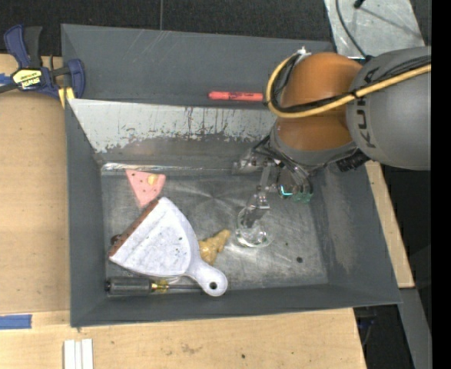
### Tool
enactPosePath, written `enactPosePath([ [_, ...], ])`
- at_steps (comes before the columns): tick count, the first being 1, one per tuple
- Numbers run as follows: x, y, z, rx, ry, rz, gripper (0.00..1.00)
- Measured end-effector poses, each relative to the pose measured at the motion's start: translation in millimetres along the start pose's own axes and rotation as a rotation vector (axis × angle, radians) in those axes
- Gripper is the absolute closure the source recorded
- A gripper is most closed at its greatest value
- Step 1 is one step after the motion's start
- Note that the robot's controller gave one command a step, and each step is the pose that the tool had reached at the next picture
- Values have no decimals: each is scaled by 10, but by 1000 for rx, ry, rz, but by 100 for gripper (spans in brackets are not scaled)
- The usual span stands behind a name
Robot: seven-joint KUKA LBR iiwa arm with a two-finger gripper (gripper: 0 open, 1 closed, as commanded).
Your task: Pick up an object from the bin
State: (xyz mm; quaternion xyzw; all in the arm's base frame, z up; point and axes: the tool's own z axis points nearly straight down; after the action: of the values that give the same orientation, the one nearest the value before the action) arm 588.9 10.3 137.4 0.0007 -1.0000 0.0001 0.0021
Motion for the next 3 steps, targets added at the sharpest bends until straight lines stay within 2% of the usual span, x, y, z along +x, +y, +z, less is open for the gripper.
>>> enactPosePath([
  [1, -20, 0, -42, 0, -8, 0, 0],
  [2, 294, 165, 591, -2, -24, 113, 100],
  [3, 294, 166, 591, -2, -24, 113, 100],
])
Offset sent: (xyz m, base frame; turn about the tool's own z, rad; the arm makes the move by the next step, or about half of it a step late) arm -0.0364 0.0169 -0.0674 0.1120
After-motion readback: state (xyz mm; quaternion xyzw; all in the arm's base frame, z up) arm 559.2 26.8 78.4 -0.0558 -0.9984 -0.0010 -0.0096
